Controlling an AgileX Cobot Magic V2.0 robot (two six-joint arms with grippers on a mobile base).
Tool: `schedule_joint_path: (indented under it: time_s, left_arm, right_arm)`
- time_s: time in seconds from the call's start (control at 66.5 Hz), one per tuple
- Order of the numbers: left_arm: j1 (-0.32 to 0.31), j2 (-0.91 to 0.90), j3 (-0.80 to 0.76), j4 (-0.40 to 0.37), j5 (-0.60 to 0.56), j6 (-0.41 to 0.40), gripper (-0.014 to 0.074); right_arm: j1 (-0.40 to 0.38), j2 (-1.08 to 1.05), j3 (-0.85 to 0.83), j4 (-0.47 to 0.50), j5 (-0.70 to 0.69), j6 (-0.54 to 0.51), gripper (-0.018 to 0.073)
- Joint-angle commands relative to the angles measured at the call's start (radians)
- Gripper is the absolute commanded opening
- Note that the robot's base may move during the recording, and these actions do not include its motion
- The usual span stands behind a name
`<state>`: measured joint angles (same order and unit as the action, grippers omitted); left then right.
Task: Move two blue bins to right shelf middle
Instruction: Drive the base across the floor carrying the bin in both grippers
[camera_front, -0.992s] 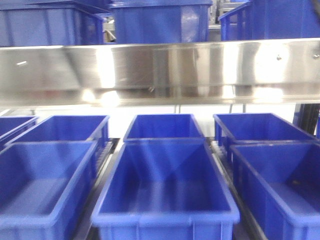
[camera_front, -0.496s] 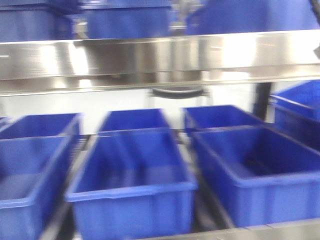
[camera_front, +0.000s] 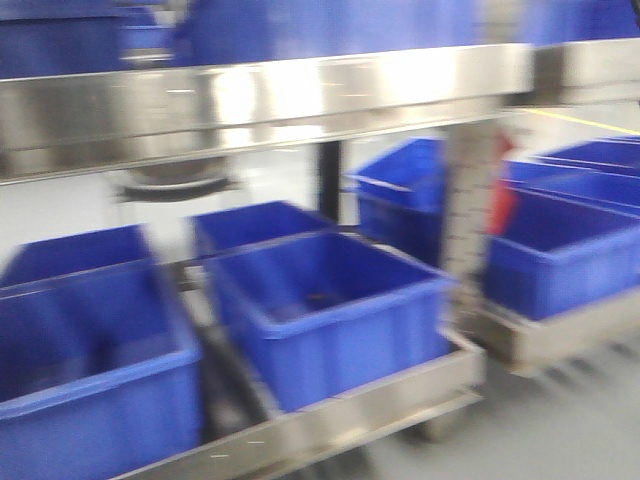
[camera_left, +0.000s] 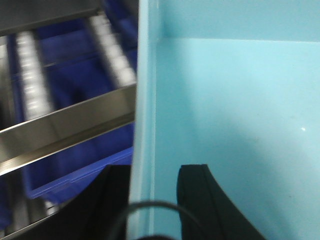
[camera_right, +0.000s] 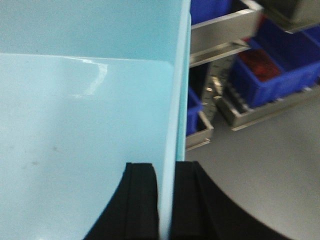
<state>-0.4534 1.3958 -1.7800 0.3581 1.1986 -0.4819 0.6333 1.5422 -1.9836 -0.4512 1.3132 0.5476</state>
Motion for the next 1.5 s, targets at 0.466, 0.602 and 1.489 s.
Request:
schedule_joint_path:
  time_s: [0.466,0.602,1.489]
  left_arm:
    - [-0.019,-0.017,-0.016,-0.057,-0.088,0.027,-0.0111]
    - [-0.019,-0.017,-0.016,-0.057,-0.088,0.027,-0.0111]
    - [-0.019,-0.017,-0.016,-0.057,-0.088,0.027,-0.0111]
  right_arm:
    - [0.007,-0.011,-0.016,-0.011,-0.092,-0.015,-0.0162]
    - [0.007,-0.011,-0.016,-0.011,-0.092,-0.015,-0.0162]
    - [0.007,-0.011,-0.016,-0.011,-0.092,-0.015,-0.0162]
